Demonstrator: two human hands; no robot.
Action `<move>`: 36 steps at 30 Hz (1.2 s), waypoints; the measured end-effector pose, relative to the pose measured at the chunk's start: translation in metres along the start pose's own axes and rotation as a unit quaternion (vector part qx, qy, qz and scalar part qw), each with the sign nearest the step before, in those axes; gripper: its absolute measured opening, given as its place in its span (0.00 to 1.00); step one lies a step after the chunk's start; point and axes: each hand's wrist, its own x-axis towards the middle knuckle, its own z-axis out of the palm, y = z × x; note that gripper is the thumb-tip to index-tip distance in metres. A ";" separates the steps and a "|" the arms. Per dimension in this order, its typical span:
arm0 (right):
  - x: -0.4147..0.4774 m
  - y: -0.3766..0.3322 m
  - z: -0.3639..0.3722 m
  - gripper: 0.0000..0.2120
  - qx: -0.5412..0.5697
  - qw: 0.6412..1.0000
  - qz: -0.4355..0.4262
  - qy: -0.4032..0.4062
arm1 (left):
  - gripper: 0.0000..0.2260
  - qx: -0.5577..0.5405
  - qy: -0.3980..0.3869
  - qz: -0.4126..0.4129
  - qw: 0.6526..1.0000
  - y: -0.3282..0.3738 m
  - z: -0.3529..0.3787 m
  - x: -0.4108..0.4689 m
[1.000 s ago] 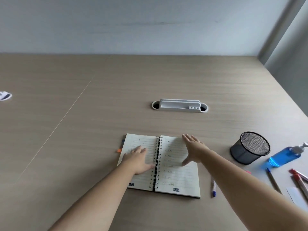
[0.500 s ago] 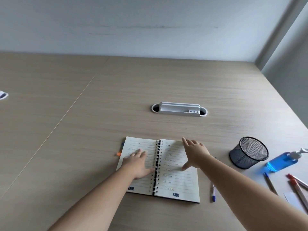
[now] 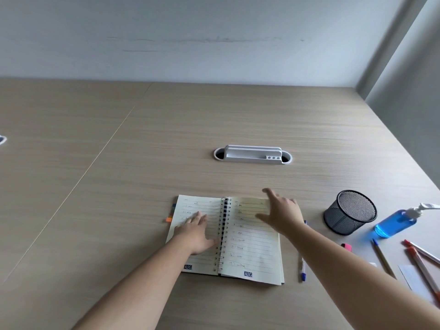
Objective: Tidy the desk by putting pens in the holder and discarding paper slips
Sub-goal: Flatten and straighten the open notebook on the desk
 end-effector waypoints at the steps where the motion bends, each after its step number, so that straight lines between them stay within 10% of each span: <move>1: 0.000 0.004 -0.002 0.30 0.103 0.993 0.063 0.012 | 0.41 -0.006 0.002 0.001 1.000 -0.001 0.001 0.000; 8: -0.026 0.028 0.006 0.28 0.614 0.714 0.254 -0.222 | 0.38 -0.081 0.012 0.011 0.997 -0.010 0.013 -0.007; 13: -0.018 -0.006 -0.011 0.37 0.678 0.650 0.173 -0.298 | 0.36 -0.380 -0.035 -0.020 0.924 -0.015 -0.026 -0.022; 18: -0.020 -0.072 -0.011 0.34 0.566 0.728 0.072 -0.380 | 0.35 -0.583 -0.058 -0.032 0.810 -0.030 -0.070 -0.042; 22: -0.029 -0.100 -0.002 0.16 0.379 0.869 0.006 -0.317 | 0.14 -0.418 0.072 -0.049 0.904 -0.040 -0.067 -0.046; 25: -0.029 -0.091 0.008 0.07 0.125 0.973 -0.076 -0.180 | 0.17 -0.350 0.135 -0.106 0.921 -0.054 -0.051 -0.037; 30: -0.035 -0.051 0.027 0.50 -0.051 0.973 -0.055 -0.219 | 0.24 -0.301 0.157 -0.133 0.931 -0.071 -0.024 -0.013; 36: -0.031 -0.030 0.029 0.58 -0.079 0.971 -0.023 -0.223 | 0.10 -0.223 0.130 -0.170 0.951 -0.068 -0.003 0.000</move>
